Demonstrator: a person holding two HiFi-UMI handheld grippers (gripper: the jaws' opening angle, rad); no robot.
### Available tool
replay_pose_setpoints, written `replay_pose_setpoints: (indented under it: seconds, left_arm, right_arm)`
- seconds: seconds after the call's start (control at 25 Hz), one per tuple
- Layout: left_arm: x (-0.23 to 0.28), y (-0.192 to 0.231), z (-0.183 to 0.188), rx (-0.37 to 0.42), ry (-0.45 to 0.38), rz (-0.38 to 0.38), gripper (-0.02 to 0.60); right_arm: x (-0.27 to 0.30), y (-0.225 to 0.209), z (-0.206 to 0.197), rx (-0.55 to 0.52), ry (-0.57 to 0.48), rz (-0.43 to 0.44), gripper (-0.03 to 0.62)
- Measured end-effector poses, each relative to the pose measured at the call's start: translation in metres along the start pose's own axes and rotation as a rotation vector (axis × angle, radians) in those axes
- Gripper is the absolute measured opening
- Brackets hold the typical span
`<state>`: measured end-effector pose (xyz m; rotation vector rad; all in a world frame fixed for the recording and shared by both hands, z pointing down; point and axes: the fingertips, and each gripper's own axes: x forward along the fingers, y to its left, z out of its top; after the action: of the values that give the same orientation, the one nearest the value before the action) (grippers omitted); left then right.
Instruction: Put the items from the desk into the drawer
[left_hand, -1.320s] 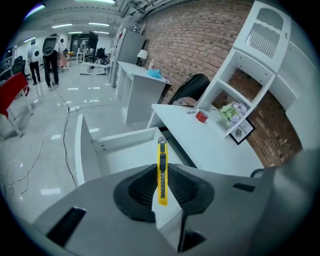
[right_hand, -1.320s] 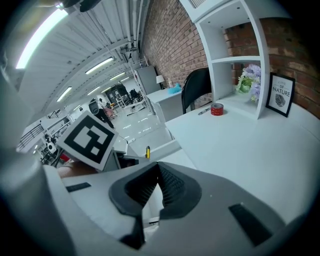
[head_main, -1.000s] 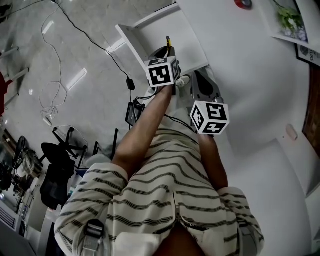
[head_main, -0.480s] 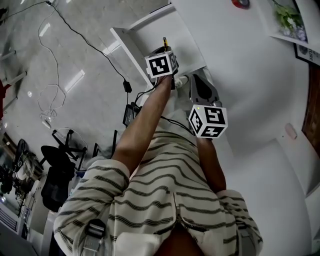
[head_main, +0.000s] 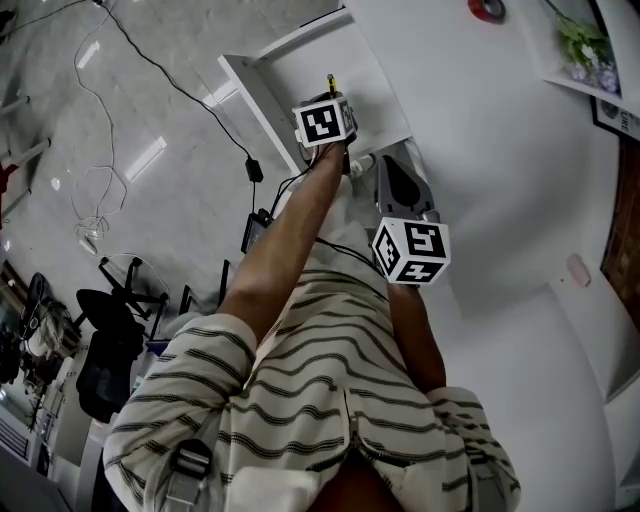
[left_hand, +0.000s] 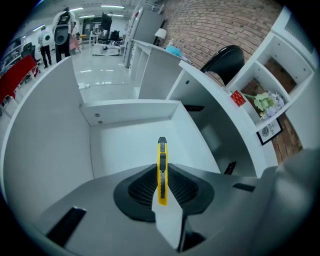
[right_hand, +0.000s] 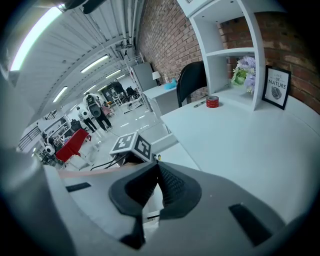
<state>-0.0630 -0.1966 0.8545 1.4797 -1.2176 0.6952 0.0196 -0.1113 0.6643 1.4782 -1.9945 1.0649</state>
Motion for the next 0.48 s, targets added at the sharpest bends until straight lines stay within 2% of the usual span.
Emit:
replay_pose_setpoints:
  seconds: [0.2,0.48]
  left_arm:
    - [0.015,0.004,-0.007,0.000,0.017,0.013,0.066]
    - [0.037,0.011,-0.011,-0.044,0.035,0.033,0.066]
  right_arm:
    - [-0.003,0.000,-0.003,-0.005,0.006,0.001,0.011]
    - [-0.006,-0.004,-0.012,-0.001,0.017,-0.005,0.012]
